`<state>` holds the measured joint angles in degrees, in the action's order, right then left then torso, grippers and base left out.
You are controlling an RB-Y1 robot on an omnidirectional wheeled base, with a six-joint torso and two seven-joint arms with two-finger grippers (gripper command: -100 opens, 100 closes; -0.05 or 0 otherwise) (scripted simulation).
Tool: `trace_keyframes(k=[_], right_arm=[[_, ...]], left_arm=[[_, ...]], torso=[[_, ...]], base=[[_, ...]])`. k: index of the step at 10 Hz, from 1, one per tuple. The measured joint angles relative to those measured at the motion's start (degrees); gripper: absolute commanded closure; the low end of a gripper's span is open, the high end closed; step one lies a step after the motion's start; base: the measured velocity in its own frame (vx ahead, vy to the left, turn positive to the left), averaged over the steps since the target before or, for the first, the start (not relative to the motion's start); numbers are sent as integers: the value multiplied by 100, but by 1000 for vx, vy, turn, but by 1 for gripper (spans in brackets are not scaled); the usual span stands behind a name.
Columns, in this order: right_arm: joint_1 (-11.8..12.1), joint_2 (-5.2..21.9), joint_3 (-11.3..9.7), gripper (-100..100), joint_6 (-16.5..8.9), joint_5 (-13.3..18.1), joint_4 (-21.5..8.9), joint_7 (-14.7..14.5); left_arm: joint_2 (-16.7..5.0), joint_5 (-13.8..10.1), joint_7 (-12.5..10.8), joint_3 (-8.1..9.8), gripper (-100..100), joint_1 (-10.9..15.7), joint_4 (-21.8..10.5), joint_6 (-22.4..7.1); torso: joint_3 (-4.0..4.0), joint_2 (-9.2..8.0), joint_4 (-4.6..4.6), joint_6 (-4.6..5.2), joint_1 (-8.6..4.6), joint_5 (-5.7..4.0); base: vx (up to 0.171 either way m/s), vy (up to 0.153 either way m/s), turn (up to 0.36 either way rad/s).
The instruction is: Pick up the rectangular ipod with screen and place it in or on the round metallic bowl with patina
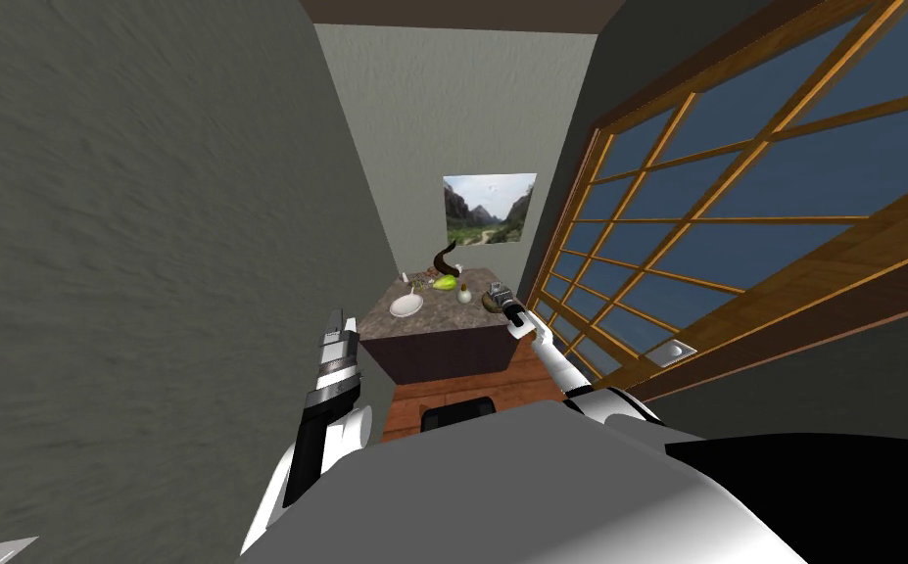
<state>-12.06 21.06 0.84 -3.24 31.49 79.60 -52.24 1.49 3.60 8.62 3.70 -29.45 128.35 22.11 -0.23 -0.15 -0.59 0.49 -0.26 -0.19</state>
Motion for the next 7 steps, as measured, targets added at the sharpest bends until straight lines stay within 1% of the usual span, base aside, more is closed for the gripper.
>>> trace_keyframes(k=[3, 4, 5, 6, 7], right_arm=[[0, 0, 0, -100, 0, 0, 0, 0], [0, 0, 0, 0, 0, 0, 0, 0], [0, 0, 0, -100, 0, 0, 0, 0], [-55, 163, -54, -100, -116, -95, 38, 48], [-165, 262, -68, -100, -228, -154, -10, 87]], left_arm=[[0, 0, 0, 0, 0, 0, 0, 0], [0, 0, 0, 0, 0, 0, 0, 0], [0, 0, 0, 0, 0, 0, 0, 0], [0, 0, 0, 0, 0, 2, 0, 0], [0, 0, 0, 0, 0, 2, 0, 0]], torso=[[9, -14, 4, 0, -2, 0], [9, -15, 4, 0, -2, 0], [9, -15, 4, 0, -2, 0], [16, -28, 7, -3, -6, 0], [25, -43, 10, -2, -8, -1]], base=[[0, 0, 0], [0, 0, 0], [-46, -10, 149], [-94, -20, 179], [-99, -2, 214]])
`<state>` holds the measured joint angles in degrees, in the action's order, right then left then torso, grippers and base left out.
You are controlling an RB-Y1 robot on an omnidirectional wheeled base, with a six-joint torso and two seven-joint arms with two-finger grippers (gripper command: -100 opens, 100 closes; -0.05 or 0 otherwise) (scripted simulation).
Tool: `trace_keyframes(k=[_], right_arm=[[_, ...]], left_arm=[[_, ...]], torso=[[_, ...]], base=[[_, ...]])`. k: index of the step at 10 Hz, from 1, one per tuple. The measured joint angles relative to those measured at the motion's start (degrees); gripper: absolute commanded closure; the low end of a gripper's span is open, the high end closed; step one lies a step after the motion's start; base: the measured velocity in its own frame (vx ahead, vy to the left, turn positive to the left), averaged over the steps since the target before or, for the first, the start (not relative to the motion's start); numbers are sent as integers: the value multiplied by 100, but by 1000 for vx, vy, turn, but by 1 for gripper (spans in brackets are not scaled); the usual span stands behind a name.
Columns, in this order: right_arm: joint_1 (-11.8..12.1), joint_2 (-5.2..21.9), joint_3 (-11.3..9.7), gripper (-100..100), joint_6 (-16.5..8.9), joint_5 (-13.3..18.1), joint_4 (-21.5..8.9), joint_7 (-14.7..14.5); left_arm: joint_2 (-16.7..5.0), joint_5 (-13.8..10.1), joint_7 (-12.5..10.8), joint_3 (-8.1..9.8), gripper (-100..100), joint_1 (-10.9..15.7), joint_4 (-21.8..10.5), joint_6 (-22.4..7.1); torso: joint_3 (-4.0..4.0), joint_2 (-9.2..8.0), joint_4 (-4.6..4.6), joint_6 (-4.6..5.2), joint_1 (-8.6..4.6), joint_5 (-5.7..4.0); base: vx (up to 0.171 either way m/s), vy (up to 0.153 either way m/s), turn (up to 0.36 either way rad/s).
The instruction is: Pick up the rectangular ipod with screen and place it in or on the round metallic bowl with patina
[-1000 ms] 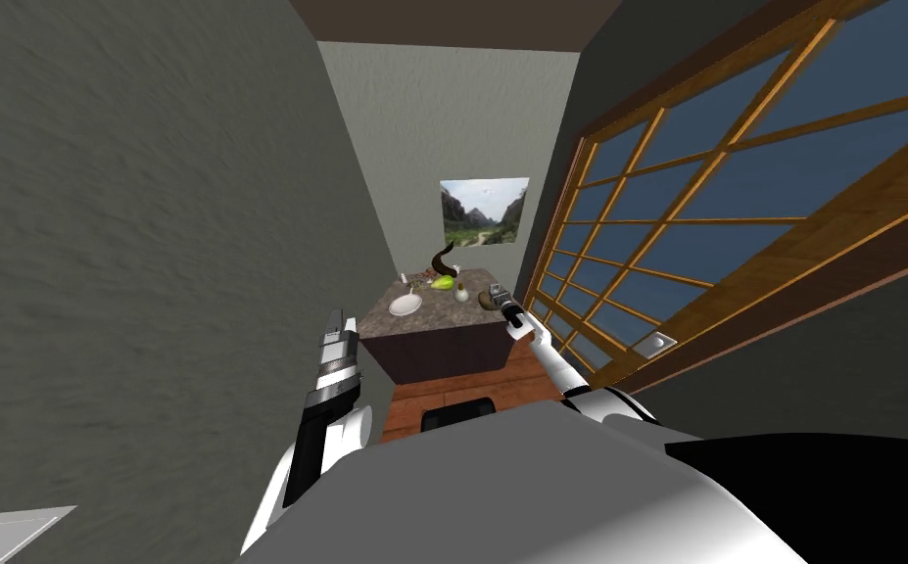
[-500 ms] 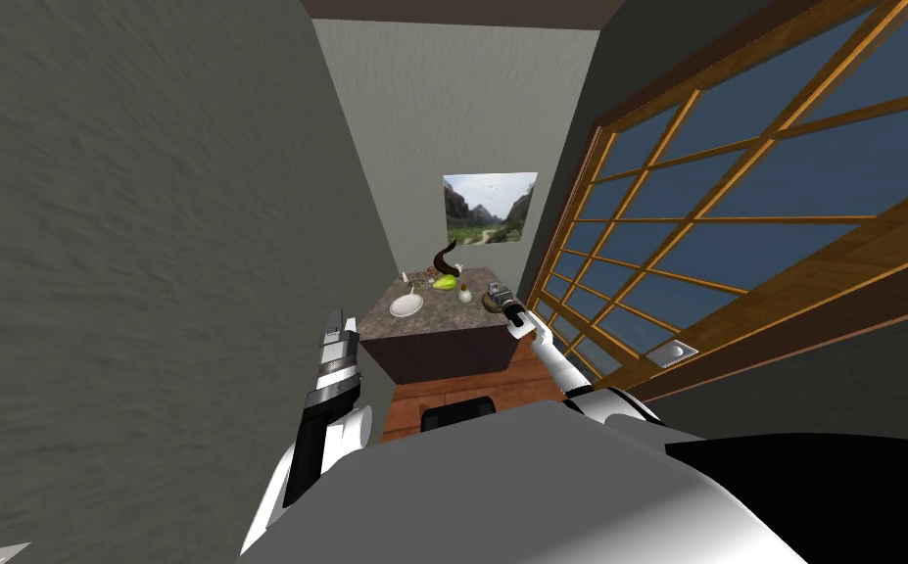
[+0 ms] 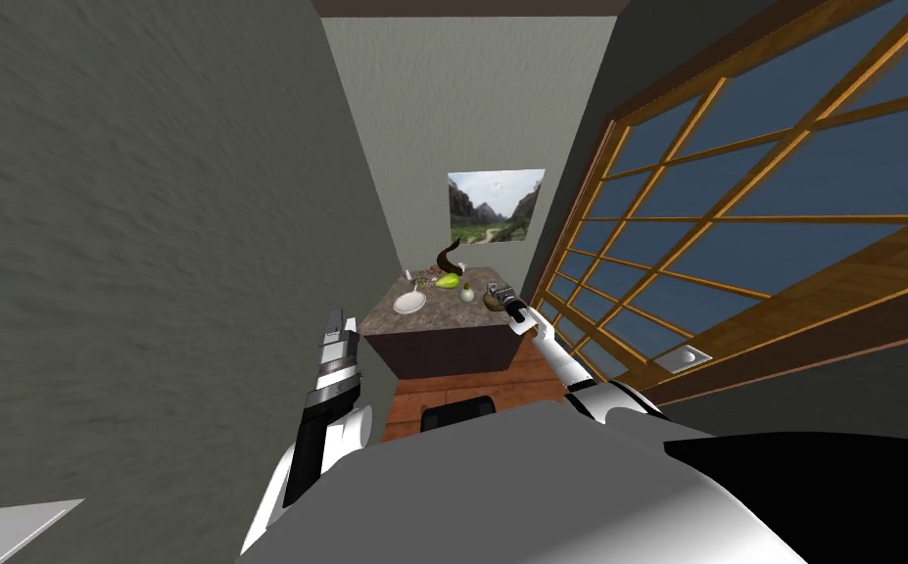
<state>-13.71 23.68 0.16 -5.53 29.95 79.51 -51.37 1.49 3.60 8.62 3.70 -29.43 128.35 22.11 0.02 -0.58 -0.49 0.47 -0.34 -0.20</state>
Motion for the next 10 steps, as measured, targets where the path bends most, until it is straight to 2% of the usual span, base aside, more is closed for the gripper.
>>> trace_keyframes(k=[1, 4, 5, 10], right_arm=[[-89, 193, -73, -100, -199, -121, 60, 57], [-438, 642, -139, -100, -561, -384, -88, 201], [-446, 660, -146, 0, -598, -398, -82, 213], [-444, 658, -145, 0, -595, -397, -82, 212]], left_arm=[[0, 0, 0, 0, 0, 0, 0, 0], [0, 0, 0, 0, 0, 0, 0, 0], [0, 0, 0, 0, 0, -1, 0, 0], [0, 0, 0, 1, 0, -2, 0, 0]], torso=[[4, -6, 2, -1, 5, 2], [8, -13, 4, 2, 8, 2], [-1, 3, 0, 5, 5, 0], [-16, 28, -6, 4, 3, 0]], base=[[-92, 4, 162], [-88, 6, 118], [-8, 1, -5], [0, 0, 0]])
